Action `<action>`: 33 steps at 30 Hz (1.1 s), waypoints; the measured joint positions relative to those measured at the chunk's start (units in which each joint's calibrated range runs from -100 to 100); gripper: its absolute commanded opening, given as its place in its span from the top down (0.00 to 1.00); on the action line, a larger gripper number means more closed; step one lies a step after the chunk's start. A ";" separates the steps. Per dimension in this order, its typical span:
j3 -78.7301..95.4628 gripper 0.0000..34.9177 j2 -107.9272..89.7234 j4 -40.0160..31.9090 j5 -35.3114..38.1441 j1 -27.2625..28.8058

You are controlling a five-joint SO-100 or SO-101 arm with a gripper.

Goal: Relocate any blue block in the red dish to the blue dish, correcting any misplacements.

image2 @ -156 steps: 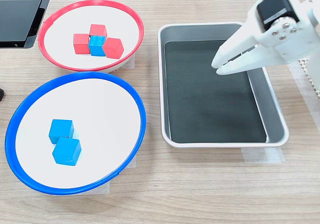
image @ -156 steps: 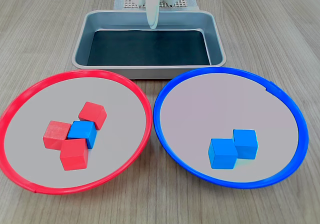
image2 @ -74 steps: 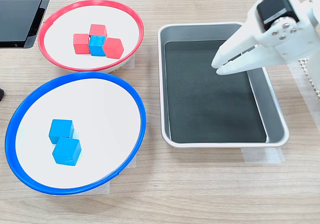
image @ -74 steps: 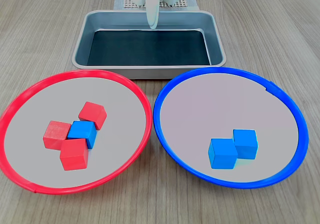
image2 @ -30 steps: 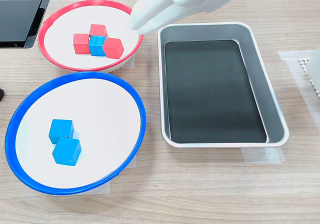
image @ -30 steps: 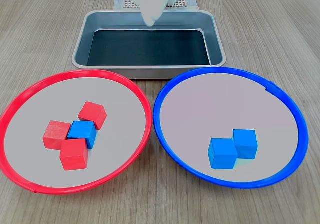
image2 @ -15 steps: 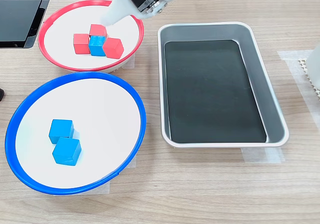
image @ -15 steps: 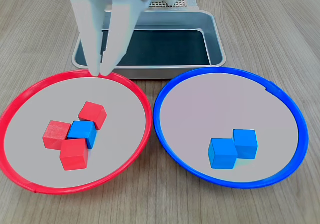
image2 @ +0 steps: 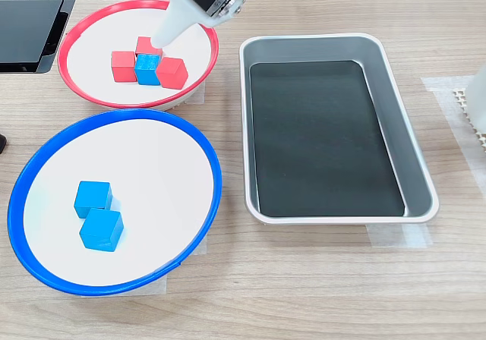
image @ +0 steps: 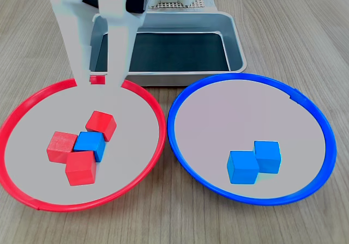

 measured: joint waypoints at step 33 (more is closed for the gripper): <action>-12.07 0.57 16.54 1.96 1.56 3.27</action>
